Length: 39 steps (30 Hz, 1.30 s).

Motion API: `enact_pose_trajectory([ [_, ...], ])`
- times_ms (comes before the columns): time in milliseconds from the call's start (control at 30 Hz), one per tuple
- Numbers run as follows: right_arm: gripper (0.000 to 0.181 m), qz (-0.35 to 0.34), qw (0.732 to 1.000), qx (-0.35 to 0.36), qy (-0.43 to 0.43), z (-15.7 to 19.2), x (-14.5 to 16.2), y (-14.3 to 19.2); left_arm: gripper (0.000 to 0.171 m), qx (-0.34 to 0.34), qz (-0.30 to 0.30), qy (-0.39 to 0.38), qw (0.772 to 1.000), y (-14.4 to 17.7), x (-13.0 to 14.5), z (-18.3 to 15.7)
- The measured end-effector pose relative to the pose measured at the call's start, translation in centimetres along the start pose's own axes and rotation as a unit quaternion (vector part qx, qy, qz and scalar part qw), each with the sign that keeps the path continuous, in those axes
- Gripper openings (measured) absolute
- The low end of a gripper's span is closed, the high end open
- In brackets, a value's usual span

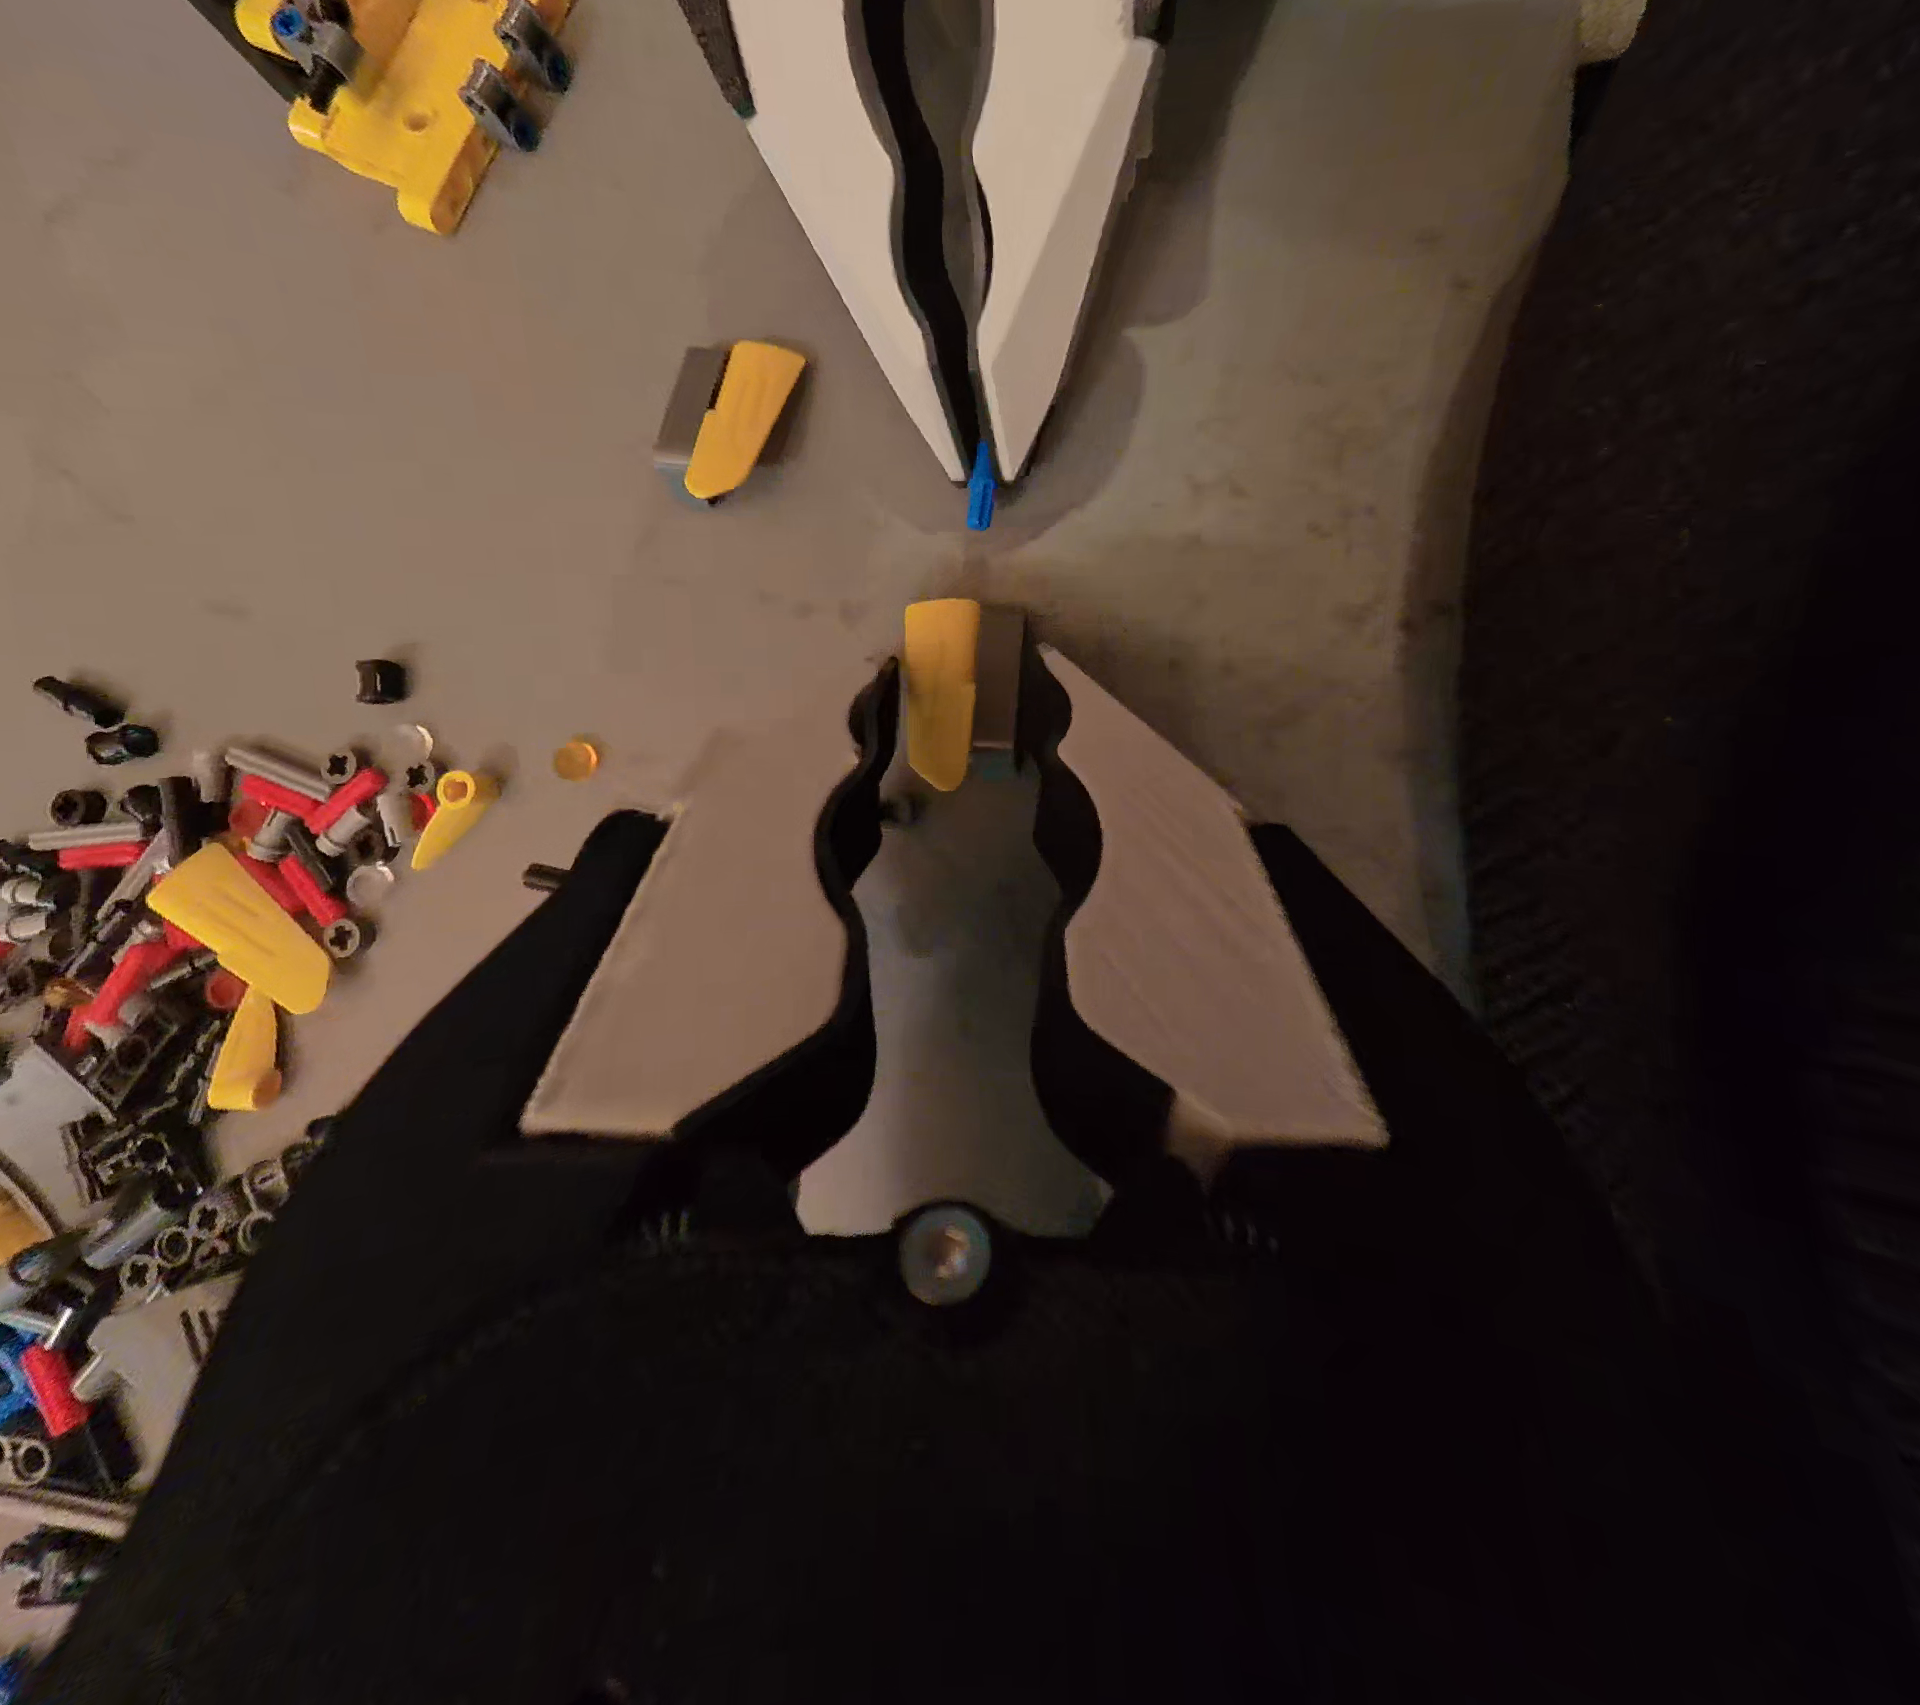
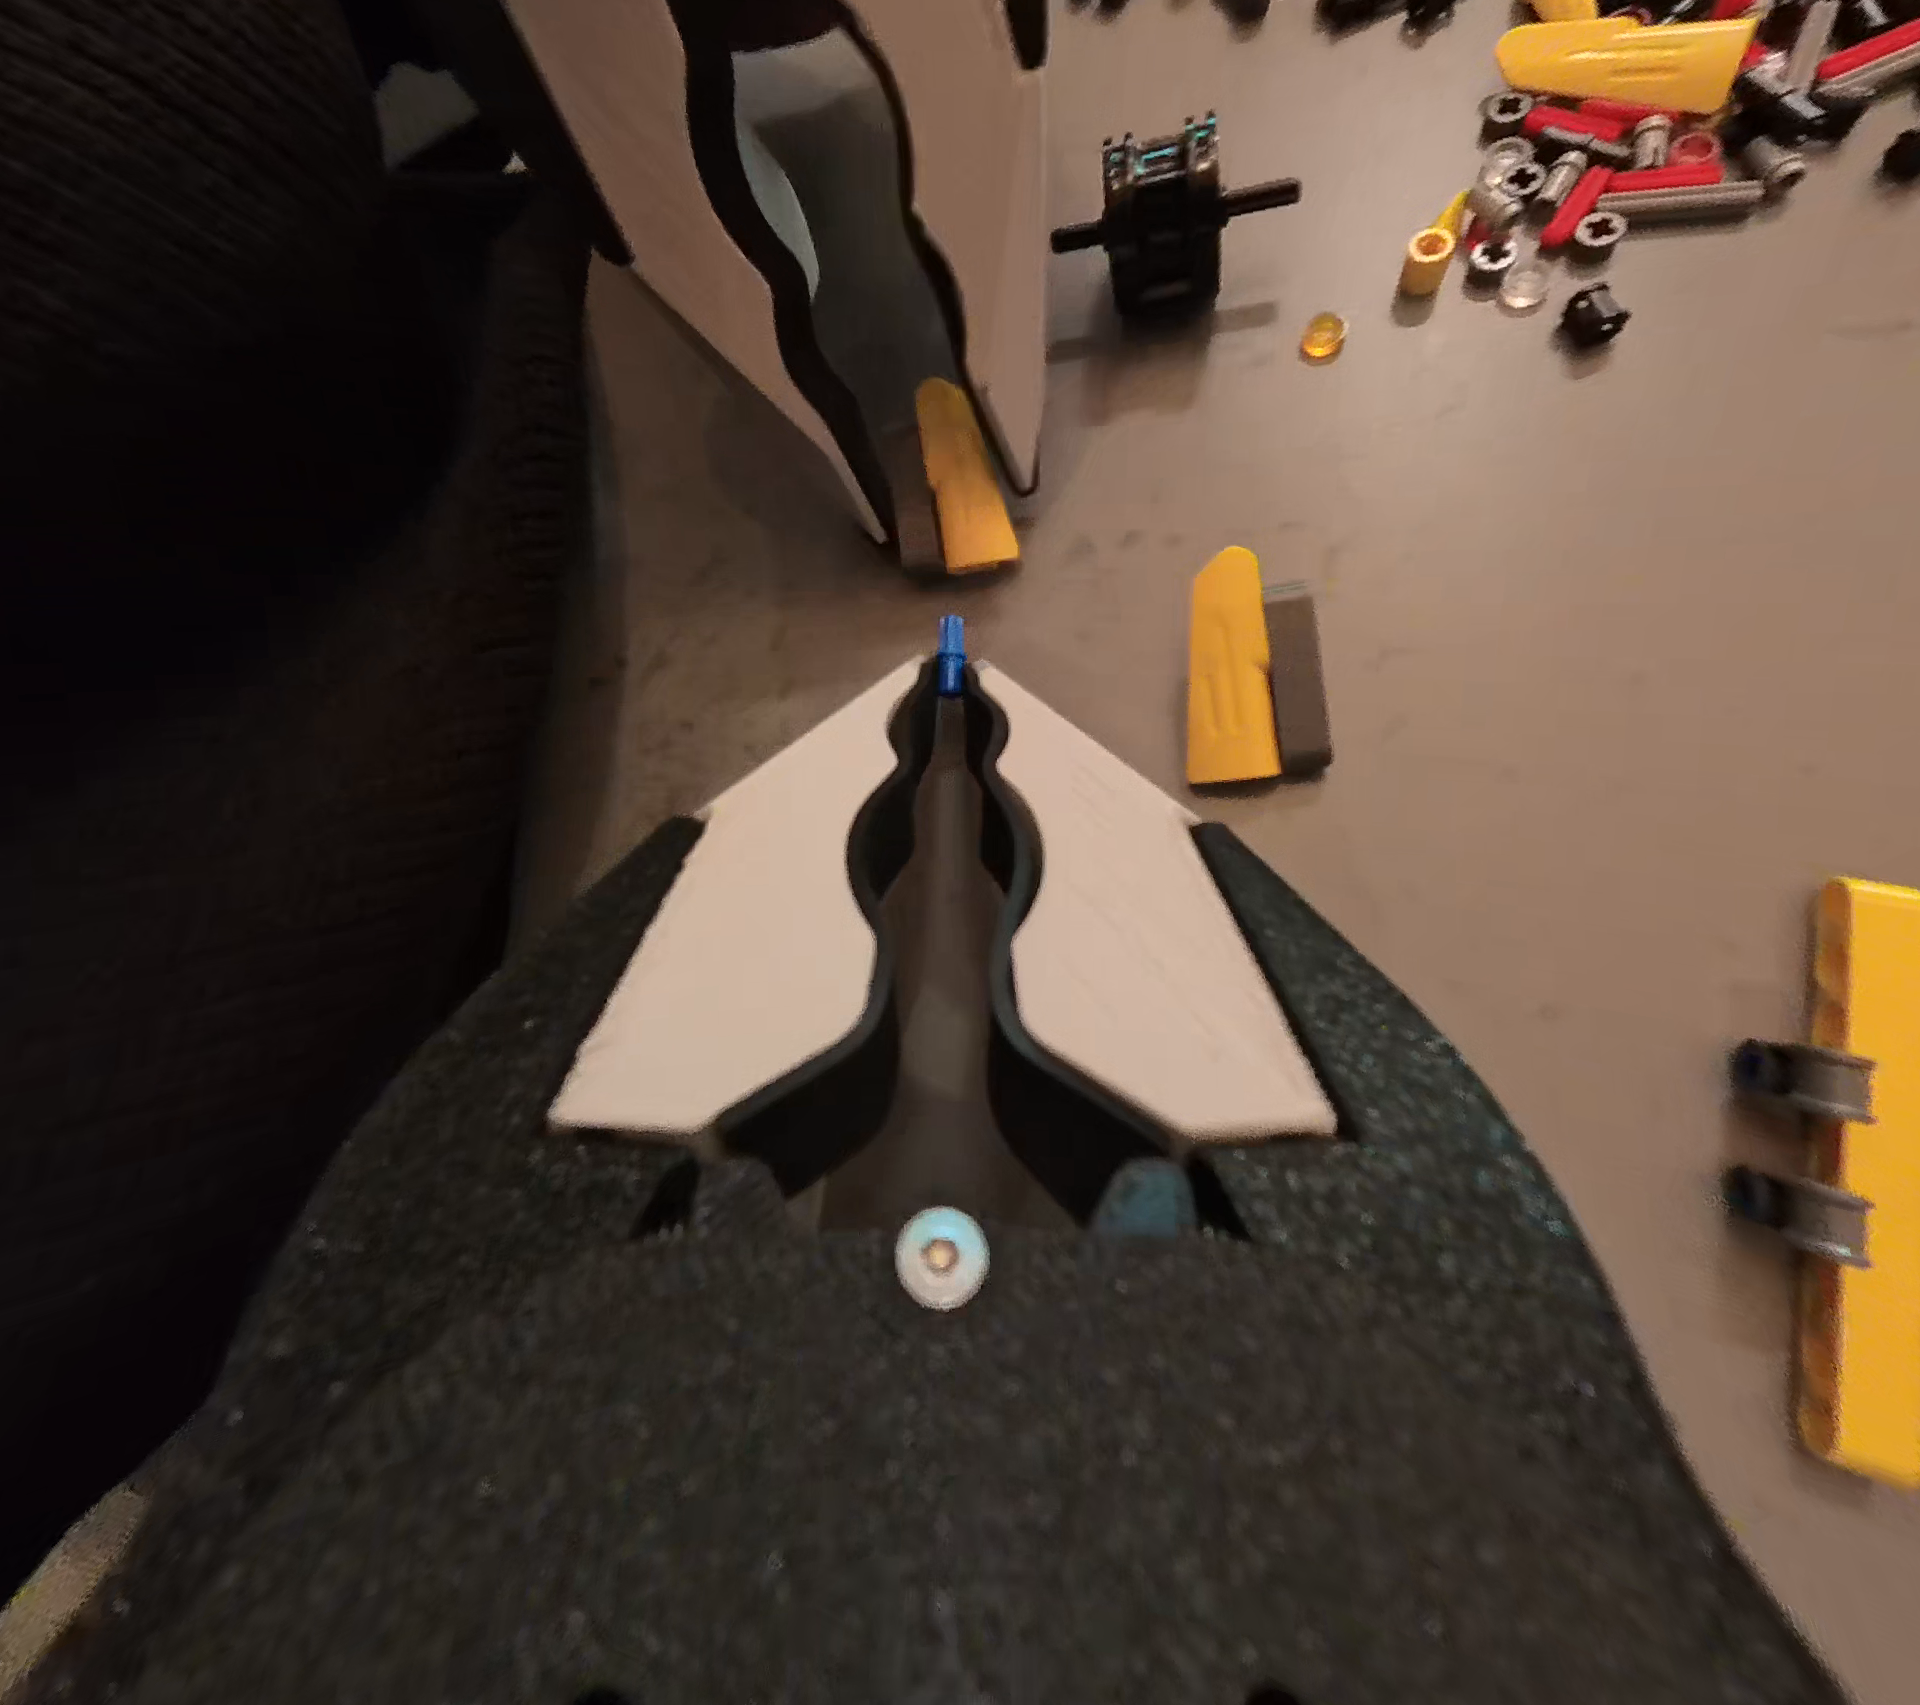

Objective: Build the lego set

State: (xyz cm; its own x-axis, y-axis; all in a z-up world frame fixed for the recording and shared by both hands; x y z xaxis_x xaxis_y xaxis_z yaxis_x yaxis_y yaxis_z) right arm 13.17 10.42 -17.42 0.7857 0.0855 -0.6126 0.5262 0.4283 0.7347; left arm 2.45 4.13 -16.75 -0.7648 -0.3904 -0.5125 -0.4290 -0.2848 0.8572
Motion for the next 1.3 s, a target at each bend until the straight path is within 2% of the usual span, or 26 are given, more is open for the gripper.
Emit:
enact_pose_trajectory([
  [67, 0.004, 0.012, 1.0, 0.012, 0.009, 0.15, 0.09, -0.28, 0.033, 0.001, 0.012, 0.002, 1.0, -0.1, 0.01, 0.0],
  [167, 0.004, 0.017, 0.999, 0.023, 0.017, 0.28, 0.09, -0.38, 0.041, 0.009, 0.031, -0.002, 0.999, -0.4, -0.22, -0.16],
  [200, 0.004, 0.017, 0.999, 0.024, 0.017, 0.29, 0.09, -0.36, 0.039, 0.007, 0.032, -0.007, 0.999, -0.42, -0.42, -0.2],
  [300, 0.004, 0.016, 0.999, 0.027, 0.019, 0.3, 0.08, -0.35, 0.02, 0.002, 0.044, -0.016, 0.999, -0.57, -0.78, -0.28],
  [633, 0.004, 0.018, 0.999, 0.04, 0.026, 0.53, 0.01, -0.54, 0.022, 0.019, 0.028, 0.024, 0.999, -0.58, -0.37, -0.21],
  [900, 0.004, 0.023, 0.996, 0.065, 0.057, 0.76, -0.06, -0.62, 0.021, 0.015, 0.033, 0.008, 0.999, -0.57, -0.48, -0.19],
  [1100, 0.004, 0.022, 0.996, 0.065, 0.053, 0.74, -0.07, -0.59, 0.02, 0.005, -0.005, 0.001, 1.0, -0.79, -0.61, -0.43],
  [1300, 0.003, 0.015, 0.996, 0.063, 0.057, 0.71, -0.15, -0.45, 0.02, 0.038, -0.052, 0.025, 0.998, -0.98, -0.46, -0.54],
])
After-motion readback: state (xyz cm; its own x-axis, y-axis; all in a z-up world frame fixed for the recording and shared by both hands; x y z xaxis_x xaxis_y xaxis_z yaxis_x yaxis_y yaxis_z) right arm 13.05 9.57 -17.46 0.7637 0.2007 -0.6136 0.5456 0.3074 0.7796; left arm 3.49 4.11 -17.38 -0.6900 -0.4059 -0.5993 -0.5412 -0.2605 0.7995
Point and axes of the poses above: each gripper's, where its closed fingertips meet, y back along the fingers, x out of its underside, z = x × y across the jaws, the point moved 7 cm from there along y, back along the fingers, and after that the axes turned 9 degrees about z, right-handed, at the moved point
